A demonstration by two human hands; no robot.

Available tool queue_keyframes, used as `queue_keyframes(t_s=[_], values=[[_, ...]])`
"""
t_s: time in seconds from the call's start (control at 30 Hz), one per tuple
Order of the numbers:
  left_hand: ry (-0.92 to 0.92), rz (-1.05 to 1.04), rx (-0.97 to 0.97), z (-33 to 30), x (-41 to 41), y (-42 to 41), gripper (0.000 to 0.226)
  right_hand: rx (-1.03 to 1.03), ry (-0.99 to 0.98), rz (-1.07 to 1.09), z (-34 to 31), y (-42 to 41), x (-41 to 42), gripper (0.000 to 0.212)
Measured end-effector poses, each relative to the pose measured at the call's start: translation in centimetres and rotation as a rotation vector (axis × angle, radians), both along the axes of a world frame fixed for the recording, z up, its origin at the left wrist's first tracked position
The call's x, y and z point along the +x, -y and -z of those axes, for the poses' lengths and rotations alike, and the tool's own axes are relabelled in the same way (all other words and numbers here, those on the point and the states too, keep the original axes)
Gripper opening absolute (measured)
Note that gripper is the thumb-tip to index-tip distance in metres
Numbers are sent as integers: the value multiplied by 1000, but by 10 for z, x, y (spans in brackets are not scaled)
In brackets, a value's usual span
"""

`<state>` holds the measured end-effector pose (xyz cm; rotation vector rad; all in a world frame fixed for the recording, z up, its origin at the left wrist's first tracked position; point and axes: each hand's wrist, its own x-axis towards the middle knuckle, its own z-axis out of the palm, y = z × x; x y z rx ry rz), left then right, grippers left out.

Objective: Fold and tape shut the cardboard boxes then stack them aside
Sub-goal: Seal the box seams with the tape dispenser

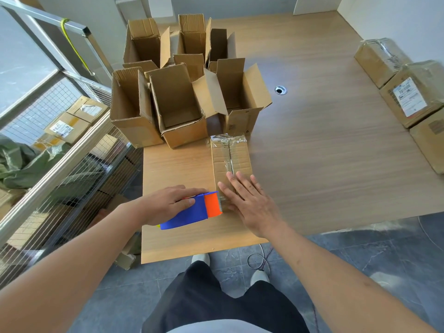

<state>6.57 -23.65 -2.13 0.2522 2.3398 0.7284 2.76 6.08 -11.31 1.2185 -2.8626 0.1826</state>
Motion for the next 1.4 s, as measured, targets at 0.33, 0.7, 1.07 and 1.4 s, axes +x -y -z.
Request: queue_keyframes(t_s=[0.33, 0.7, 1.07, 1.4], values=[[-26, 16, 18, -3, 14, 23, 43, 50, 50, -4, -9, -1, -2, 61], [-1, -41, 61, 9, 24, 23, 40, 122, 170, 21, -25, 4, 0, 61], [-19, -10, 72, -3, 25, 25, 39, 140, 172, 15, -25, 3, -2, 59], [-30, -7, 51, 9, 27, 27, 42, 130, 161, 19, -23, 3, -2, 59]])
